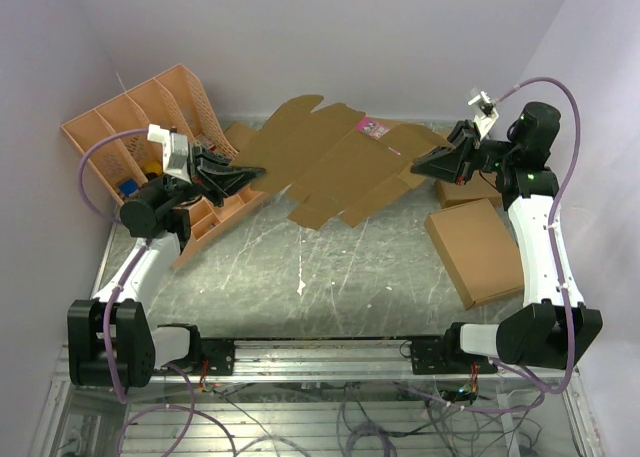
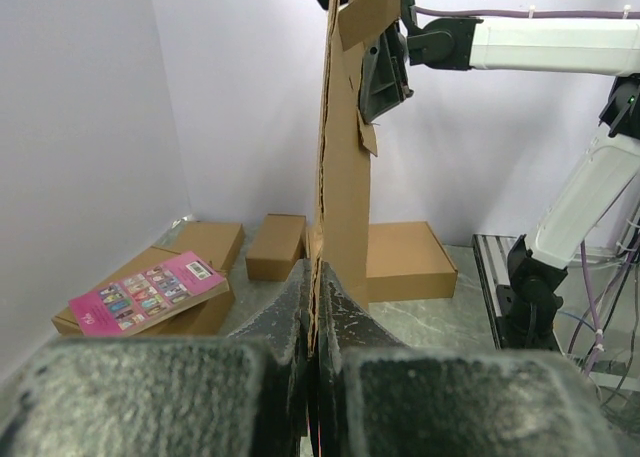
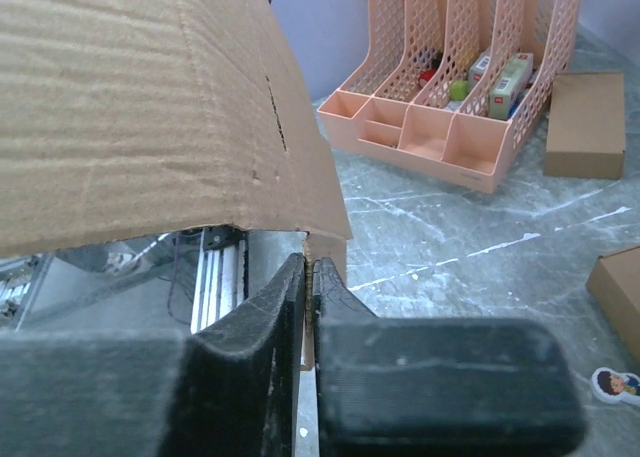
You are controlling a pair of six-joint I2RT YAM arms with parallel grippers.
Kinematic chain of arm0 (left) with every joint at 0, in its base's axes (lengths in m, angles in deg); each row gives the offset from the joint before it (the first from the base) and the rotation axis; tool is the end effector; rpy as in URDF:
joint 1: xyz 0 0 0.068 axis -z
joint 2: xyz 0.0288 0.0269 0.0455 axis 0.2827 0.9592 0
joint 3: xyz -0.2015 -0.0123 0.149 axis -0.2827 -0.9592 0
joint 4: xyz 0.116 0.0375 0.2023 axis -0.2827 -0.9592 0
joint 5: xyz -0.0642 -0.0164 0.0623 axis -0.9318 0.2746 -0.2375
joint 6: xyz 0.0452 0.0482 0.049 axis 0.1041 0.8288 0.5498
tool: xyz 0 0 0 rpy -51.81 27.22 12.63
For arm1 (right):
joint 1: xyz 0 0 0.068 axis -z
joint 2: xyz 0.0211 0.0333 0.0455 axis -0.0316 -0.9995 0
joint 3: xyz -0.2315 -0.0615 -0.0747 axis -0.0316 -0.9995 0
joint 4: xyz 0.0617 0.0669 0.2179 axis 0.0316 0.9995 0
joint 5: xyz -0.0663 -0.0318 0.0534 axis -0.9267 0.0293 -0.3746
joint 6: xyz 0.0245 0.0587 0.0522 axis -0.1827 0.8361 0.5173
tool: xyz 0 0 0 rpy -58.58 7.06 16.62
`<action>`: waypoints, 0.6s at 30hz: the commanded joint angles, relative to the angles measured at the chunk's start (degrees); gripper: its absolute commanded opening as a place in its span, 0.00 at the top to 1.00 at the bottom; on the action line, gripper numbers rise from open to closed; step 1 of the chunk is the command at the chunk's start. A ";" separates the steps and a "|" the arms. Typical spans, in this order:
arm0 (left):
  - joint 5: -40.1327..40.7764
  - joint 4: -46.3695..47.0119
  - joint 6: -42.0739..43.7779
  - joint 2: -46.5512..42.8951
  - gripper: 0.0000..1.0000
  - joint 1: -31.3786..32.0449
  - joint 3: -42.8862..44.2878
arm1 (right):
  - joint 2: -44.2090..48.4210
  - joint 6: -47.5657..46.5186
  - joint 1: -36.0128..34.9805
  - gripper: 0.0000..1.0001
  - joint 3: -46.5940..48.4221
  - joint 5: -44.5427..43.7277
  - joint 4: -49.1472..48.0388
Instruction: Fold the paper box
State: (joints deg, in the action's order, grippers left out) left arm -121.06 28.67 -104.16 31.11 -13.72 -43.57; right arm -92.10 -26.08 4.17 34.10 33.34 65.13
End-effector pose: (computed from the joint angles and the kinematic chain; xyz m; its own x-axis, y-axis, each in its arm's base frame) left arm 0.2083 -0.0750 0.3832 0.0804 -0.3411 -0.9366 0.9807 0.1949 0.0132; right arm 0.2495 0.0460 0.3960 -0.3280 0.0358 -0.9440 -0.9378 0.1083 0.3300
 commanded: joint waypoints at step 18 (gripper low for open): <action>6.02 4.51 2.00 0.55 0.80 -0.47 -3.20 | -0.93 -3.91 -0.44 1.00 -1.74 -3.89 0.38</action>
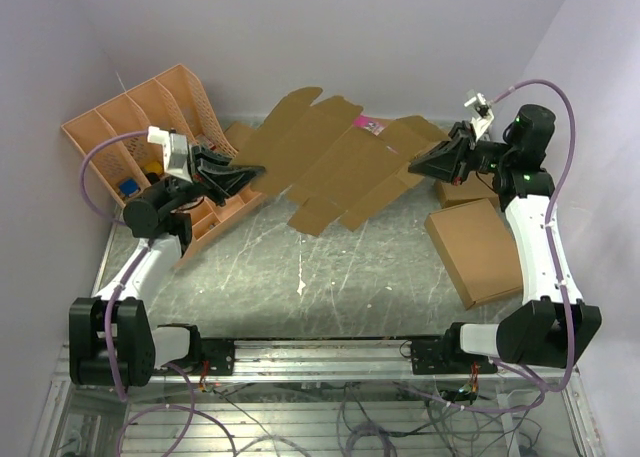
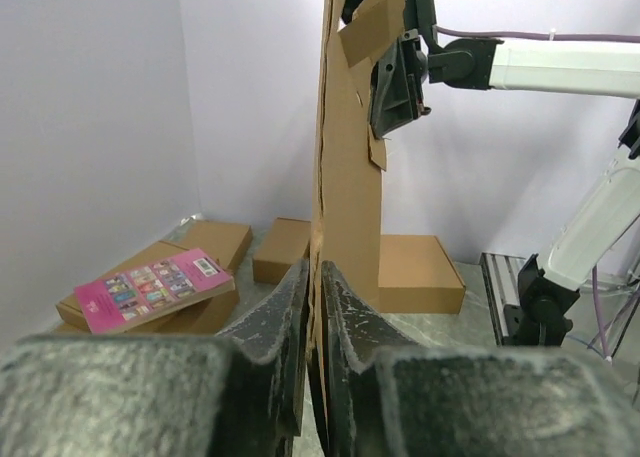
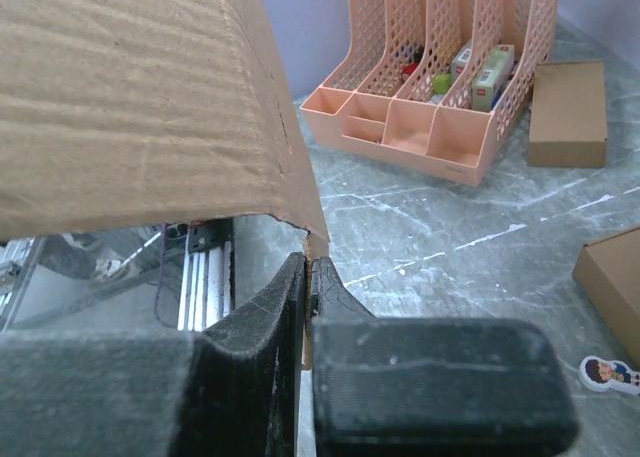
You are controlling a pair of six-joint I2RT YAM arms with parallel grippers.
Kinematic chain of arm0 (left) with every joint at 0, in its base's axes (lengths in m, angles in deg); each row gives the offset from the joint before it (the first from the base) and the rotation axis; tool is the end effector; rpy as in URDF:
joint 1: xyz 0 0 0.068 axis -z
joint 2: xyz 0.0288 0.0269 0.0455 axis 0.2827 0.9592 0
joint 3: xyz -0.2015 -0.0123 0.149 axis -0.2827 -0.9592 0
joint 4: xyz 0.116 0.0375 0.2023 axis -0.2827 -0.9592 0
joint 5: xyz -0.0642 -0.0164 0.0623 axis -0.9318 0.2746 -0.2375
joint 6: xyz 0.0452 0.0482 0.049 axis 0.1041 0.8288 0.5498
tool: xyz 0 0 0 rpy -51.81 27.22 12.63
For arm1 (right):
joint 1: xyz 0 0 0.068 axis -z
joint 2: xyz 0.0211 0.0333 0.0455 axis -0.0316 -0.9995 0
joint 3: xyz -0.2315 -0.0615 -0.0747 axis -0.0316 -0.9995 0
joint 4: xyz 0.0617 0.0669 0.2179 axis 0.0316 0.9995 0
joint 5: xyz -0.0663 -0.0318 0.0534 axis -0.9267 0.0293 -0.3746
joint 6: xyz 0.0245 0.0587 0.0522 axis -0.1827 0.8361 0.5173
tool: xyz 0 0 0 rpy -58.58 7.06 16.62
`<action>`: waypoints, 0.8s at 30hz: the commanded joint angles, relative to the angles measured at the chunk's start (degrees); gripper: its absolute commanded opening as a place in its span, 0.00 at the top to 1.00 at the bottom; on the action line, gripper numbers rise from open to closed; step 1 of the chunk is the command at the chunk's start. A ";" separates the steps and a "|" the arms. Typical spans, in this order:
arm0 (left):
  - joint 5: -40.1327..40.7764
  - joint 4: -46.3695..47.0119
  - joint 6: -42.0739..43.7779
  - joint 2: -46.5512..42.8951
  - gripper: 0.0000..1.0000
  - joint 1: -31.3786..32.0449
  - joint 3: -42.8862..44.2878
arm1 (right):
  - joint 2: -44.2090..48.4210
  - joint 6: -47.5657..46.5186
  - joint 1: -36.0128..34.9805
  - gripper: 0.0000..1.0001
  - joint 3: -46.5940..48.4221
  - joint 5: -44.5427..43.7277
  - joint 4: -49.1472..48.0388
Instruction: Fold the paper box
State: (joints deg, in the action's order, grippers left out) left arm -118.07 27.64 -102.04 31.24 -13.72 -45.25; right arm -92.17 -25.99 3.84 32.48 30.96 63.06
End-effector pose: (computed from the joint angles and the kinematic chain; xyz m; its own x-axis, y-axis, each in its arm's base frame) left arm 0.2136 -0.0736 0.3763 0.0788 -0.3691 -0.9261 0.9716 0.2363 -0.0115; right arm 0.2543 0.0468 0.3897 -0.3227 0.0394 -0.9457 -0.9347 0.1438 0.3249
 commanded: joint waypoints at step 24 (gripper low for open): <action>5.95 14.97 -7.81 5.84 0.72 3.80 -4.36 | 0.55 6.11 -0.71 1.00 -5.20 -0.28 -9.67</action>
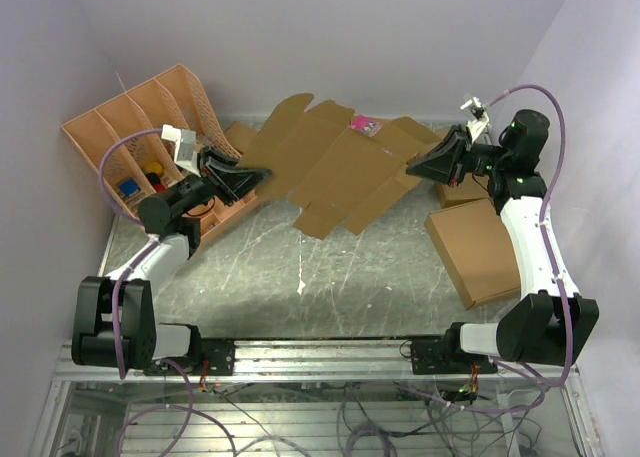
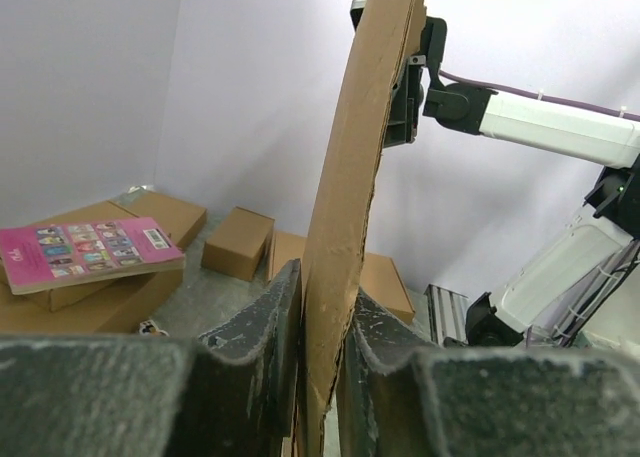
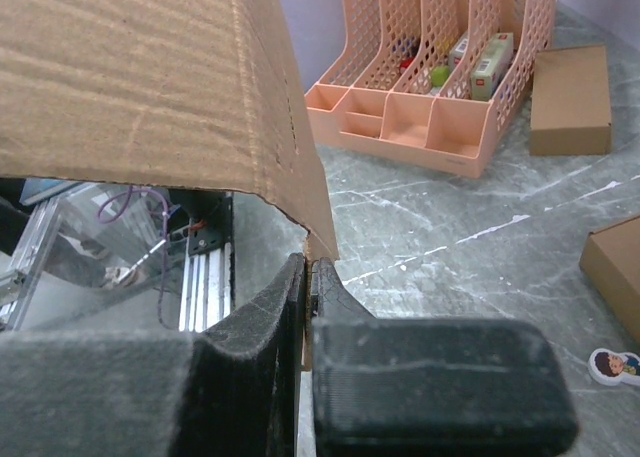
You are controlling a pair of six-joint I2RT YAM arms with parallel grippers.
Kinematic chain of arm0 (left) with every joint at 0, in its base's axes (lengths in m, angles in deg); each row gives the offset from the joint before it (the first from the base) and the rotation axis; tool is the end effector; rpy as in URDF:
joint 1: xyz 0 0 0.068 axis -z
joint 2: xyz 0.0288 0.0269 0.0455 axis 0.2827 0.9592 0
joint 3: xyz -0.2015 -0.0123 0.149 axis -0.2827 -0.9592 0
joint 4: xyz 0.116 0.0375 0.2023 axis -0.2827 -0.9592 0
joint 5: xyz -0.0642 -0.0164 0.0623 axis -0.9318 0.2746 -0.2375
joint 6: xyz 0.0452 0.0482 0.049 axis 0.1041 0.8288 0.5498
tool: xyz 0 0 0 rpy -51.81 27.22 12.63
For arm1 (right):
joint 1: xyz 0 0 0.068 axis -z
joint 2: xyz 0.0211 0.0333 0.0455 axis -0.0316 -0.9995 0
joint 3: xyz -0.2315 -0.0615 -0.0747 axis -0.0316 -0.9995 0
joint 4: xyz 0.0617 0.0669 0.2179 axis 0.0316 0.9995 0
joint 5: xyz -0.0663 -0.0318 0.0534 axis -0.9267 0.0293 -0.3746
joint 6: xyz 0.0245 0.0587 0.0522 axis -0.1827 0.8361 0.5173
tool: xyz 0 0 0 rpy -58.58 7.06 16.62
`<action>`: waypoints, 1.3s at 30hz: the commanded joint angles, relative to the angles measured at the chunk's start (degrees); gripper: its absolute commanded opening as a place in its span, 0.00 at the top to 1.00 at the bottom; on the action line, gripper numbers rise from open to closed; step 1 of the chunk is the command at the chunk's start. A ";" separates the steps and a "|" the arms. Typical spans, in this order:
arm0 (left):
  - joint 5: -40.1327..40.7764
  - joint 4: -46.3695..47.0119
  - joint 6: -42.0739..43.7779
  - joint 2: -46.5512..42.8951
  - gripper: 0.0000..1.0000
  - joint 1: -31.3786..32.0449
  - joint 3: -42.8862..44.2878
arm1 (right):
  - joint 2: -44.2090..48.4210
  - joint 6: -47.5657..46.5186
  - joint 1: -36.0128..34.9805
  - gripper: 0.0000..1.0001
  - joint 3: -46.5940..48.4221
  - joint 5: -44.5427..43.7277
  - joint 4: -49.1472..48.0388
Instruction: Fold the paper box
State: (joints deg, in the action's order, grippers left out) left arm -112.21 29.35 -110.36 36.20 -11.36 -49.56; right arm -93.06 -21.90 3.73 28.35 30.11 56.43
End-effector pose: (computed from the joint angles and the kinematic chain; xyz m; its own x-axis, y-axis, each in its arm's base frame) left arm 0.2347 -0.0808 0.3437 -0.1748 -0.4651 -0.8678 0.9387 0.1872 -0.2895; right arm 0.2635 0.0463 0.3733 -0.3623 0.0494 -0.9308 -0.9180 0.1542 0.3655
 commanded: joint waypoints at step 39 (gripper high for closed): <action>-7.43 -80.91 69.53 -8.27 0.93 1.71 13.55 | -0.03 -51.18 -3.77 0.00 -8.68 -22.69 15.11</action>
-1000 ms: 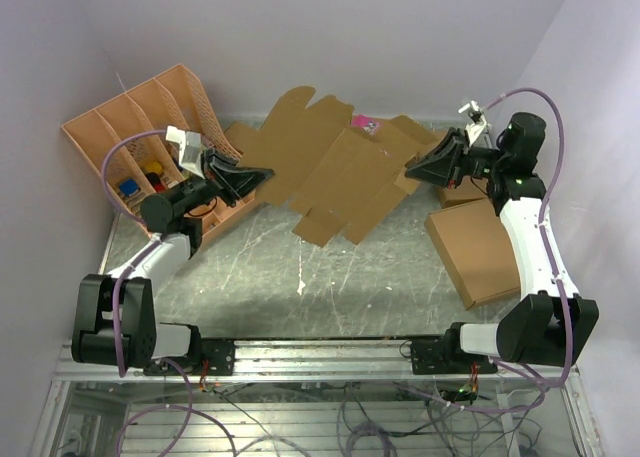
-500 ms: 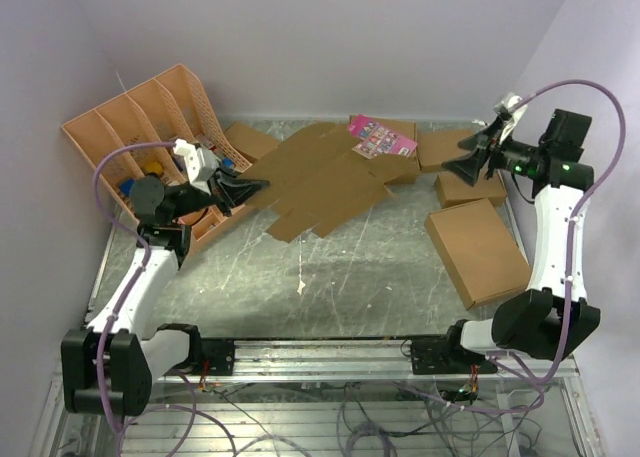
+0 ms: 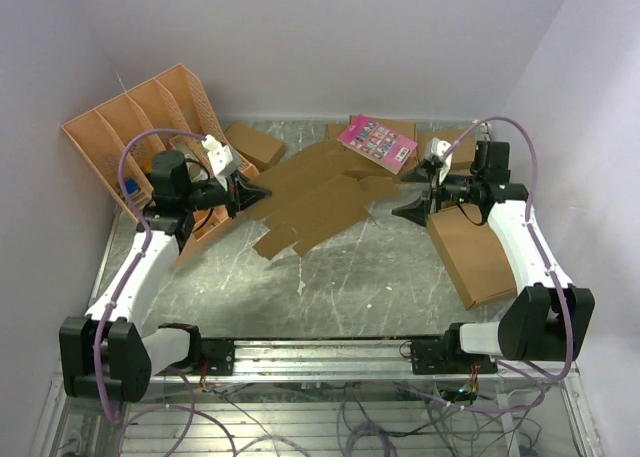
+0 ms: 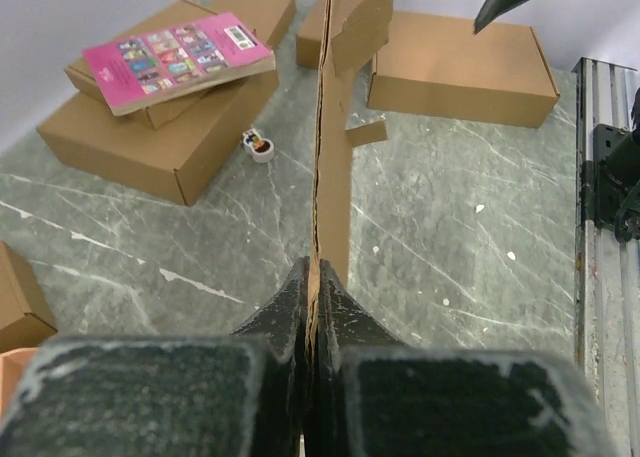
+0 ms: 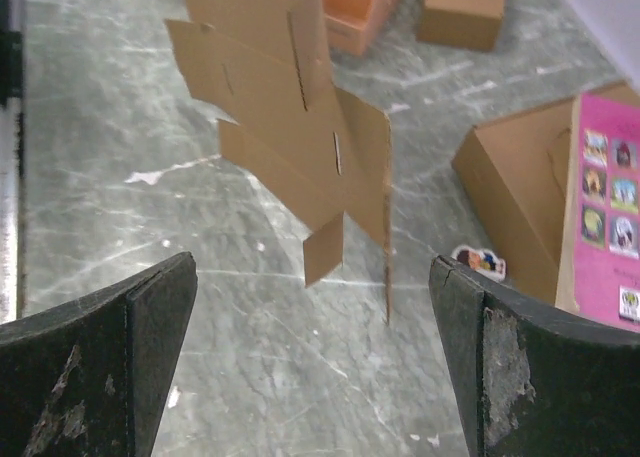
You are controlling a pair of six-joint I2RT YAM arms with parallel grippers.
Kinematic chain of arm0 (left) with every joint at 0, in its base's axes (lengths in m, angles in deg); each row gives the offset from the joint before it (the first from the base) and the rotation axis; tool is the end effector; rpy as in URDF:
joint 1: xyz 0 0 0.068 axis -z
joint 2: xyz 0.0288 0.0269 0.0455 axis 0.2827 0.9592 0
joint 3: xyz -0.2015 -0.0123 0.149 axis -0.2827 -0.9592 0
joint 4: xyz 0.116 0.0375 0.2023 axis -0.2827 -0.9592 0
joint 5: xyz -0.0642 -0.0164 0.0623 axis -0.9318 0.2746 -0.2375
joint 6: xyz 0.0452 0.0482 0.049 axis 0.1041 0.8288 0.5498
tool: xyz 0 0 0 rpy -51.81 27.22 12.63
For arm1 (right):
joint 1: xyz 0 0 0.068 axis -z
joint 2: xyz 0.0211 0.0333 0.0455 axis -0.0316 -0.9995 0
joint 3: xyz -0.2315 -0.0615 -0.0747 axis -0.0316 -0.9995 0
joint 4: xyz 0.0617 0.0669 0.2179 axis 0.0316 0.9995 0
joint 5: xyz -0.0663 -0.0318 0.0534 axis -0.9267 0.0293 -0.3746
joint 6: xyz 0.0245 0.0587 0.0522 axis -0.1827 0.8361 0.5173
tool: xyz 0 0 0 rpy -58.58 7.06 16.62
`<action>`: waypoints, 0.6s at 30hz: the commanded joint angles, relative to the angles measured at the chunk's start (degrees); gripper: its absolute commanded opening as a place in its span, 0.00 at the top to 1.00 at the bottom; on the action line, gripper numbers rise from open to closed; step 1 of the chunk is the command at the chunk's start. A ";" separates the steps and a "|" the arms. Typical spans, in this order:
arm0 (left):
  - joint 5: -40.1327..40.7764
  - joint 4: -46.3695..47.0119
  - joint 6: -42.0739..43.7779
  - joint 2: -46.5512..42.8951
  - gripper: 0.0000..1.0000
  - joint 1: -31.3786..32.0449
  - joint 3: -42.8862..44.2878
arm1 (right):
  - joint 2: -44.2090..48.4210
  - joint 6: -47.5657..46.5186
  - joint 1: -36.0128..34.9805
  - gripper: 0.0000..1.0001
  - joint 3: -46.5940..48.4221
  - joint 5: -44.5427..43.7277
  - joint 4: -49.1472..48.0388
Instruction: Fold the paper box
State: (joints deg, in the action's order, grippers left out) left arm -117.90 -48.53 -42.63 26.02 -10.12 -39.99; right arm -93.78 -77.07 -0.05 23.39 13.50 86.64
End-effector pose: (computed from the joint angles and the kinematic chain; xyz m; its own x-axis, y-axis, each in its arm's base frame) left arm 0.2375 -0.0900 0.3008 -0.0718 0.0655 -0.9953 0.9319 0.3601 -0.0435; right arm 0.2577 0.0593 0.2944 -0.0754 -0.2350 -0.9691 -0.9584 0.2854 0.0054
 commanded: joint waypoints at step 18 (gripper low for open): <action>-2.66 -6.70 2.51 5.48 0.93 0.64 6.81 | -11.59 10.86 -4.16 0.42 -3.65 -10.18 -28.18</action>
State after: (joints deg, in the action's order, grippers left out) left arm -118.97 -53.58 -41.34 30.80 -9.88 -35.64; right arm -103.12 -65.81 -3.53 17.40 4.30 59.39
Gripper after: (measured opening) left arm 0.070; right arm 0.690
